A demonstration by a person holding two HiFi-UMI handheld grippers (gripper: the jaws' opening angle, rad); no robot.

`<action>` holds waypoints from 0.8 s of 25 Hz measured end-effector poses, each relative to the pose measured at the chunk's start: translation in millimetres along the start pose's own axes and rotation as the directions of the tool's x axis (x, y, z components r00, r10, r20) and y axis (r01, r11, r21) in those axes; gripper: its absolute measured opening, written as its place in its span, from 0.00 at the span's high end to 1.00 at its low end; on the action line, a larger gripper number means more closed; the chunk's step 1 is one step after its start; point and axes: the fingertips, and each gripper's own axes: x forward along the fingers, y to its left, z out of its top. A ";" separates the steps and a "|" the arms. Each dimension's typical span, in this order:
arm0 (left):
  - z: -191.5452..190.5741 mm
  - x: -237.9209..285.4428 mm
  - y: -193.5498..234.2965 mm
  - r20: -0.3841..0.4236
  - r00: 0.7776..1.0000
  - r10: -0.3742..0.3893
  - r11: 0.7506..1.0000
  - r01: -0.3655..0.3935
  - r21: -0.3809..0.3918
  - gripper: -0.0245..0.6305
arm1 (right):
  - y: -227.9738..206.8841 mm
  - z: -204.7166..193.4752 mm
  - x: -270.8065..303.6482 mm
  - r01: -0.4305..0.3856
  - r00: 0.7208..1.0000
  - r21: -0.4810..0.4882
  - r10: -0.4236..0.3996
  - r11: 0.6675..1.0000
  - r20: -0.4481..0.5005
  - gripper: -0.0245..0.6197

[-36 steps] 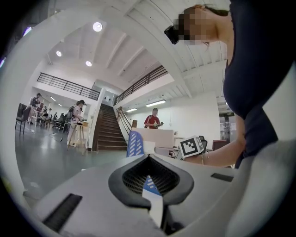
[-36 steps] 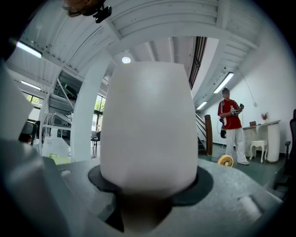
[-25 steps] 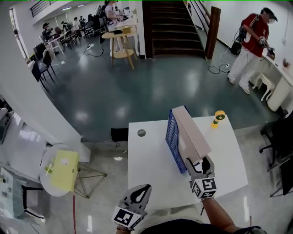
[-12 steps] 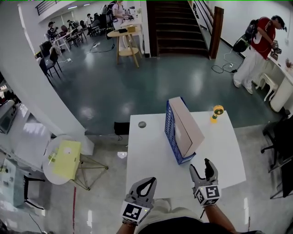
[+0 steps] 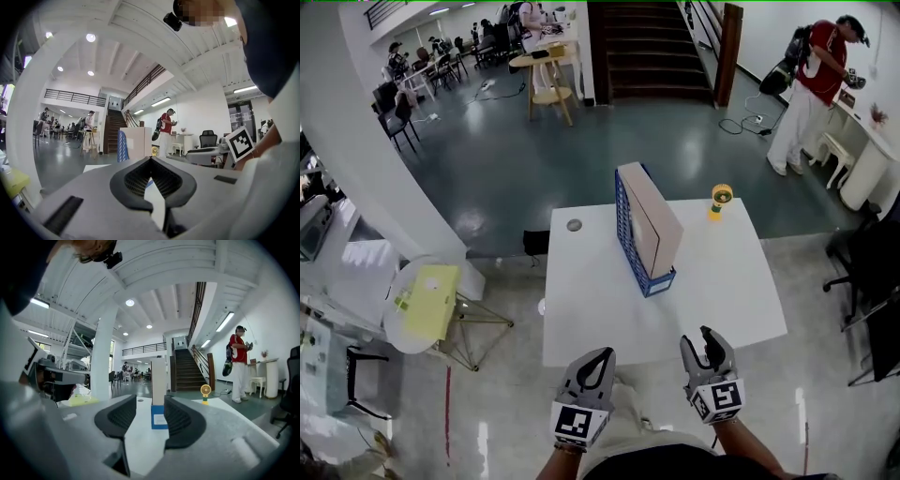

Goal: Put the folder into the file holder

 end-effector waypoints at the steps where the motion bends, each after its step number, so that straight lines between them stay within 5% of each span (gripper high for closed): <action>1: 0.0 -7.4 -4.2 0.001 1.000 0.015 1.000 -0.015 -0.007 0.96 | 0.8 -1.6 -12.0 0.004 1.000 0.007 -0.004 1.000 -0.002 0.69; 10: -17.8 -86.3 -22.1 -0.012 0.982 0.190 0.981 -0.190 0.049 0.96 | 15.2 -19.4 -101.7 0.070 0.998 0.052 -0.069 0.996 -0.015 0.87; 16: -25.2 -117.6 -40.6 -0.024 0.979 0.203 0.979 -0.203 -0.012 0.96 | 38.5 -31.6 -131.6 0.037 0.999 0.070 -0.035 0.997 -0.033 0.96; 20: -25.7 -130.1 -49.5 -0.026 0.977 0.212 0.977 -0.210 0.046 0.96 | 49.3 -28.7 -141.0 0.012 0.999 0.074 -0.010 0.997 -0.034 0.96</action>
